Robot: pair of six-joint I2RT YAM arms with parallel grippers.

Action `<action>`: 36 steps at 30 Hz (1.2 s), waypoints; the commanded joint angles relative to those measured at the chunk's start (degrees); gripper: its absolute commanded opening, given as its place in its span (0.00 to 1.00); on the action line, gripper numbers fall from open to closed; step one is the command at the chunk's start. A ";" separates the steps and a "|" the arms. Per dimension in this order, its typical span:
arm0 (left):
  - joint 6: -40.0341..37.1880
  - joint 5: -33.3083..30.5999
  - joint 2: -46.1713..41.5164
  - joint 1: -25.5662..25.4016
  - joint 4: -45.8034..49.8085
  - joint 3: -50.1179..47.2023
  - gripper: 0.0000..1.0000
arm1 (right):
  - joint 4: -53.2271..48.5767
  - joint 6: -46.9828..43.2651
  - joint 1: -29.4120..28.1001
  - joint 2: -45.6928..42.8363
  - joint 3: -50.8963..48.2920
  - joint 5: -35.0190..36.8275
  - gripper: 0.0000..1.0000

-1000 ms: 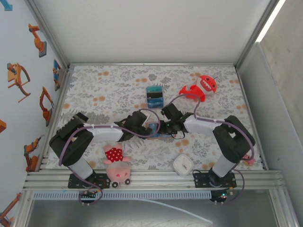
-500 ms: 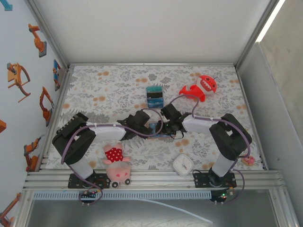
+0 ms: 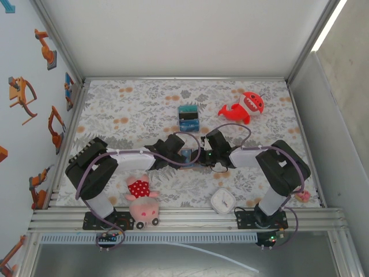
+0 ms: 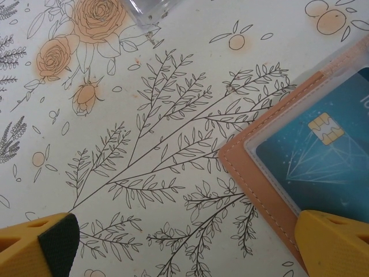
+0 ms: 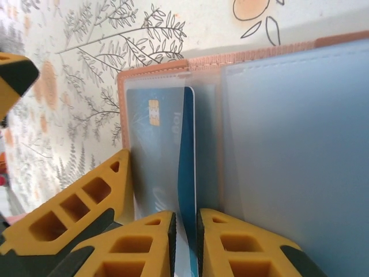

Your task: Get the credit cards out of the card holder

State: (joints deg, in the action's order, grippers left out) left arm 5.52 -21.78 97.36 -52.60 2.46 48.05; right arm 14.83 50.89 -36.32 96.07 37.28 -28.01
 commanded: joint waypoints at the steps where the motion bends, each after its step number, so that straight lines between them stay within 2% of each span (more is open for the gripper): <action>1: 0.28 -0.54 2.13 -0.49 4.44 0.29 0.97 | 11.51 4.24 0.87 -1.24 -2.35 -5.32 0.17; 13: 0.55 -1.19 2.89 -0.49 5.59 0.66 0.97 | 16.70 5.90 3.36 -2.54 -5.57 -6.85 0.11; 24: 0.57 -1.51 3.88 -0.49 6.29 1.51 0.97 | 18.75 6.96 4.37 -3.01 -6.83 -7.71 0.16; 36: 0.63 -2.04 4.10 -0.49 6.82 1.52 0.97 | 20.06 7.31 6.15 -3.35 -8.62 -7.48 0.08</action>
State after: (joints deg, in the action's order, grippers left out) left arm 5.72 -22.81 98.45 -52.90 5.08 50.04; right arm 32.40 58.08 -30.85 94.48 29.34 -35.03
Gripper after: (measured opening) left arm 0.970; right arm 0.081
